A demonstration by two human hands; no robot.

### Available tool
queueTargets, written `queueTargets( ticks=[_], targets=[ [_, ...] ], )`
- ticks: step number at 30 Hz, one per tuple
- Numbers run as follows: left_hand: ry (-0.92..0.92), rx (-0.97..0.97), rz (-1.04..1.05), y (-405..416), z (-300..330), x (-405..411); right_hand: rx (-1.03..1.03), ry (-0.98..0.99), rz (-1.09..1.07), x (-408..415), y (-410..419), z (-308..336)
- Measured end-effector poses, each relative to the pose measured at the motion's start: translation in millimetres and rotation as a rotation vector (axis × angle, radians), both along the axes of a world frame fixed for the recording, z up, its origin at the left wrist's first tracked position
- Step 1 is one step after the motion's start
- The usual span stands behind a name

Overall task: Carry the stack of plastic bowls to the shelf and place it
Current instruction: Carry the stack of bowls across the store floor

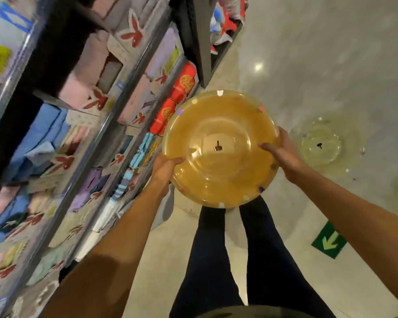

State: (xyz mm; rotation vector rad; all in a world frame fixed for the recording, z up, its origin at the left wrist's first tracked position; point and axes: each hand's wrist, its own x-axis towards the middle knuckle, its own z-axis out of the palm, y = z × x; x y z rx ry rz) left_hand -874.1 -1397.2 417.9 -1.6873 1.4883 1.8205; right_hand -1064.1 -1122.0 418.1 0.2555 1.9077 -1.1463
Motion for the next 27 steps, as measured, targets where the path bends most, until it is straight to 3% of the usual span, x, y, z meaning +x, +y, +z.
queueTargets(
  ticks=[8,16,27],
  targets=[
    [-0.104,0.015,0.152,-24,-172,-81,-0.056,-0.029,0.101,-88,-35,-173],
    [-0.112,0.007,0.125,-42,-367,-115,0.006,-0.104,0.067,-121,-46,-361],
    [-0.12,-0.045,0.046,-57,-473,-127,-0.019,-0.15,0.02,-119,-60,-489]
  ],
)
